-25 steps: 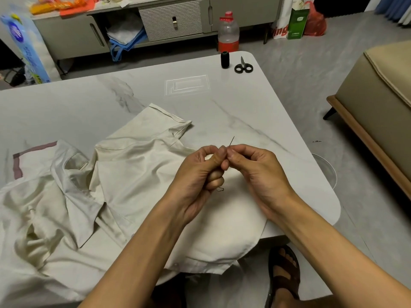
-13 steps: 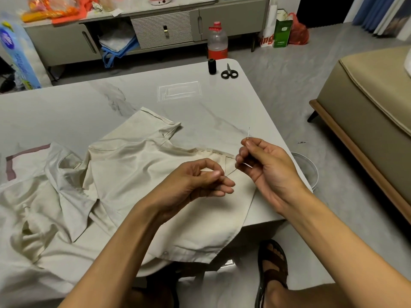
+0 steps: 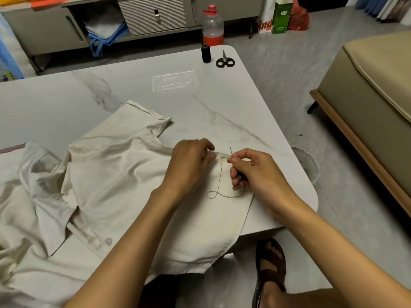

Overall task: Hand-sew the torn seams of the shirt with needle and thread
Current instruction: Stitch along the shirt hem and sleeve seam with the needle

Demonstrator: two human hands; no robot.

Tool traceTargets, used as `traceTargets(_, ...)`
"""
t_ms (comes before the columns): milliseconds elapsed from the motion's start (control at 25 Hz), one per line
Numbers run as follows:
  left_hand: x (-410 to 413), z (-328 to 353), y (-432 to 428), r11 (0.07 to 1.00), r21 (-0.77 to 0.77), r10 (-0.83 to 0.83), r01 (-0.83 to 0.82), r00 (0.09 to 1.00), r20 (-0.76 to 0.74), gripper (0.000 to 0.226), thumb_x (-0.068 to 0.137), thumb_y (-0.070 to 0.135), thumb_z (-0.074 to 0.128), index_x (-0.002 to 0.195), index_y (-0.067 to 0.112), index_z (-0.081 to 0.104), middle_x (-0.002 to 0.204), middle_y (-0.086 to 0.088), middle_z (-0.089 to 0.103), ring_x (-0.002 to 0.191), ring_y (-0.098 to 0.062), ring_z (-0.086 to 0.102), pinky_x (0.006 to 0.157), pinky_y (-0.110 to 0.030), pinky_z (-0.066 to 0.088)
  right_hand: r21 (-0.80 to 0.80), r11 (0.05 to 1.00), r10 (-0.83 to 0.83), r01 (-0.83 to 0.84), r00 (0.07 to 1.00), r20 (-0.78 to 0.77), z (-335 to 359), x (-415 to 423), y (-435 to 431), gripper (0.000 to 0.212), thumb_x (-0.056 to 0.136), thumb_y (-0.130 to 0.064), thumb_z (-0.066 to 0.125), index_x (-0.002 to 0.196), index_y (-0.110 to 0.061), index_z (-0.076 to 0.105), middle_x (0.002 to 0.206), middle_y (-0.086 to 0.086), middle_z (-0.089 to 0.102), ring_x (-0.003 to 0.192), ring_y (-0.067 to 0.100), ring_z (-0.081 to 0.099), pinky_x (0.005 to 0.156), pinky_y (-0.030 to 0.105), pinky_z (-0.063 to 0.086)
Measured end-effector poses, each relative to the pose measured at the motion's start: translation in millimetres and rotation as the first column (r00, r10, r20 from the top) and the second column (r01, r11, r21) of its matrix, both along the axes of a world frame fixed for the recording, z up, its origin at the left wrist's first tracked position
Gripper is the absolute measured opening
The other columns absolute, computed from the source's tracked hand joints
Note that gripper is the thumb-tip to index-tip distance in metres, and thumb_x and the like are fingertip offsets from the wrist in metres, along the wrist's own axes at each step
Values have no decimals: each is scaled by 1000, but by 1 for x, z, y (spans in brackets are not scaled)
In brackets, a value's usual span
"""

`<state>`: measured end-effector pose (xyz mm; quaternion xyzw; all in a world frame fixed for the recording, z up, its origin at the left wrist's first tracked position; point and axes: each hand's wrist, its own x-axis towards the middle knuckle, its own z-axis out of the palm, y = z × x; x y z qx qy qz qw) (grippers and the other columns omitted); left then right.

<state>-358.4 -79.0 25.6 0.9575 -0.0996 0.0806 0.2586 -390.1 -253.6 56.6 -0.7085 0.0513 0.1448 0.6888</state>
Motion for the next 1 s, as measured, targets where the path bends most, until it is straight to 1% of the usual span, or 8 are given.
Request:
traceTargets(80,3,4,2,999,28,-14,16,997,-77,13,97,26,63,90,16,69,80,1,69,81,-25,61,89,-36,36,-60,998,35,-33,999,26,-5,2,4,13,97,-10,55,86,-10,63,63,5,61,54,18,55,54,27,48)
traceTargets(200,-1,14,12,976,-209,-12,-61,944,-331,17,95,24,65,80,17,69,68,5,62,70,-15,56,76,-38,45,-132,989,82,-72,994,70,-8,3,8,11,95,-13,57,88,-8,64,63,6,63,56,17,56,58,25,49)
traceTargets(320,-7,22,21,924,-356,-48,-138,883,-467,19,96,21,63,81,16,71,65,7,56,66,-12,51,80,-45,54,-247,965,131,-91,980,147,-8,2,12,13,95,-13,57,85,-11,65,63,7,64,56,14,56,57,19,48)
traceTargets(440,-9,29,25,890,-423,-73,-169,863,-499,19,99,18,59,86,12,73,69,7,59,67,-9,52,78,-35,51,-373,921,210,-115,952,223,-9,0,17,16,96,-13,54,83,-18,64,62,2,64,59,14,58,61,28,48)
traceTargets(520,-10,32,25,882,-439,-84,-173,857,-508,20,99,19,58,90,12,74,73,5,62,68,-9,53,77,-31,48,-433,894,246,-119,936,251,-11,-1,17,17,96,-13,54,83,-20,64,61,-2,62,59,12,56,61,28,46)
traceTargets(600,-11,33,27,880,-441,-82,-177,857,-509,20,99,19,58,89,11,74,73,4,62,69,-10,54,78,-34,49,-455,882,259,-122,932,252,-12,-2,18,17,95,-13,54,83,-20,65,59,-3,61,57,10,52,58,23,42)
traceTargets(760,-13,33,30,878,-440,-66,-187,864,-499,22,98,20,60,85,4,69,70,2,61,68,-13,56,85,-50,53,-469,874,266,-126,932,245,-12,-2,18,16,95,-14,55,84,-20,65,59,-3,61,57,7,50,55,16,37)
traceTargets(1000,-12,33,32,882,-431,-54,-190,869,-493,23,98,20,60,83,6,70,67,5,60,68,-13,56,87,-51,52,-489,863,277,-126,928,250,-12,-1,19,17,95,-15,55,83,-21,65,59,-3,60,61,8,51,58,17,38)
